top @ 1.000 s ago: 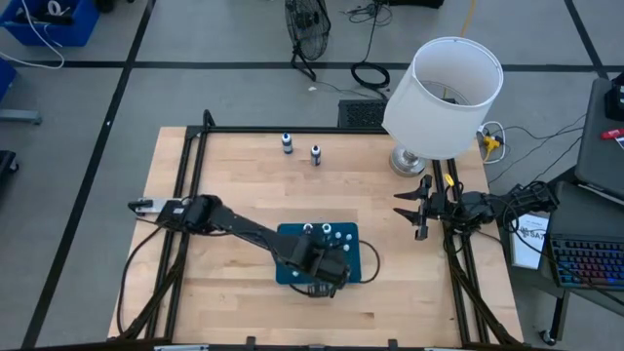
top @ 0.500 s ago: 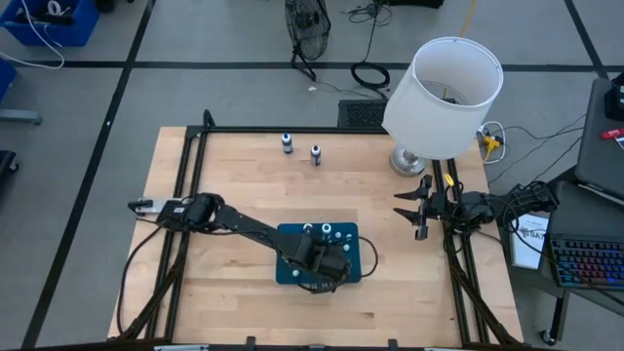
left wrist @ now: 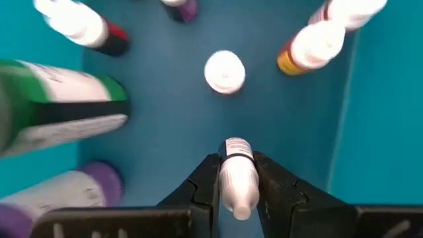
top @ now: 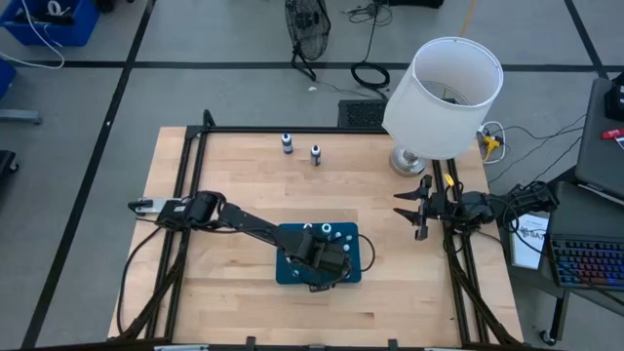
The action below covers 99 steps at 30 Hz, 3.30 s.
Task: Pick & Place food coloring
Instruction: Put the small purple food coloring bottle into the blue bin, then put the large black food coloring bottle into the blue bin
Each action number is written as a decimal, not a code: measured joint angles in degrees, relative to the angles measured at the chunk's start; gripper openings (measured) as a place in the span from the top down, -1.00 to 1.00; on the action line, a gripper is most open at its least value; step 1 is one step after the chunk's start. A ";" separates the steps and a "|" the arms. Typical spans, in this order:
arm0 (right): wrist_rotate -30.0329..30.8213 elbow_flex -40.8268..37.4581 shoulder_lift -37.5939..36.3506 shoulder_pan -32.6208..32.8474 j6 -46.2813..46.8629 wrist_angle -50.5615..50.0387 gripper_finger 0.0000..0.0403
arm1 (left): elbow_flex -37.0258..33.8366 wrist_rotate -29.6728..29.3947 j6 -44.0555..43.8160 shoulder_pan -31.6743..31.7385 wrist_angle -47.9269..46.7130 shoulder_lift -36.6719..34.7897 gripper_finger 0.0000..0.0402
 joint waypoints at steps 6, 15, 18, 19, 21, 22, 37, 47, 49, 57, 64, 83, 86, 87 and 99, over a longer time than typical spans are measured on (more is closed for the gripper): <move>-0.01 0.00 0.00 -0.01 -0.01 -0.01 0.17 | -1.70 1.48 -0.08 0.26 1.80 0.00 0.65; 0.00 0.00 -0.01 0.00 -0.02 -0.01 0.17 | -1.92 1.48 -1.49 0.24 2.15 0.00 0.49; 0.00 0.00 -0.01 -0.01 -0.02 -0.01 0.17 | -1.92 1.45 -1.49 0.14 2.12 0.00 0.25; 0.00 0.00 -0.01 0.00 -0.02 -0.01 0.17 | -1.92 1.46 -1.49 0.11 2.11 0.00 0.19; -0.02 0.00 -0.01 0.00 0.00 0.01 0.17 | -1.90 1.58 -1.49 0.02 2.15 0.00 0.09; 0.00 0.00 0.01 0.00 -0.02 -0.01 0.17 | -1.87 1.93 -1.48 0.02 2.15 0.00 0.05; 0.00 0.00 0.01 -0.02 -0.02 -0.04 0.17 | 0.49 2.11 0.27 0.04 3.90 -2.79 -0.05; -0.01 0.00 0.25 -0.01 0.00 -0.04 0.17 | 2.98 0.70 1.21 -0.43 -0.59 -7.19 -0.06; 0.01 0.01 0.37 -0.02 -0.01 0.01 0.17 | 2.98 -1.29 1.96 -0.99 -0.81 -9.94 -0.06; -0.03 0.02 0.97 -0.01 0.00 -0.40 0.17 | 0.96 -34.76 3.58 -11.53 -0.68 -24.86 -0.07; -0.02 0.02 1.04 0.00 0.00 -0.38 0.17 | -17.23 -55.65 -5.24 -18.91 3.28 -34.06 -0.07; 0.00 0.02 1.04 -0.01 0.00 -0.40 0.17 | -83.63 -41.51 13.08 -14.31 76.37 -70.58 -0.07; -0.01 0.02 1.03 -0.01 -0.01 -0.39 0.17 | -92.12 -29.01 17.44 -12.09 86.92 -78.73 -0.07; 0.00 0.02 1.04 0.00 0.00 -0.40 0.17 | -94.53 -24.85 18.23 -11.04 89.50 -81.18 -0.07; 0.00 0.02 1.04 -0.02 -0.01 -0.38 0.17 | -105.60 -18.24 16.57 -1.09 72.60 -109.61 -0.07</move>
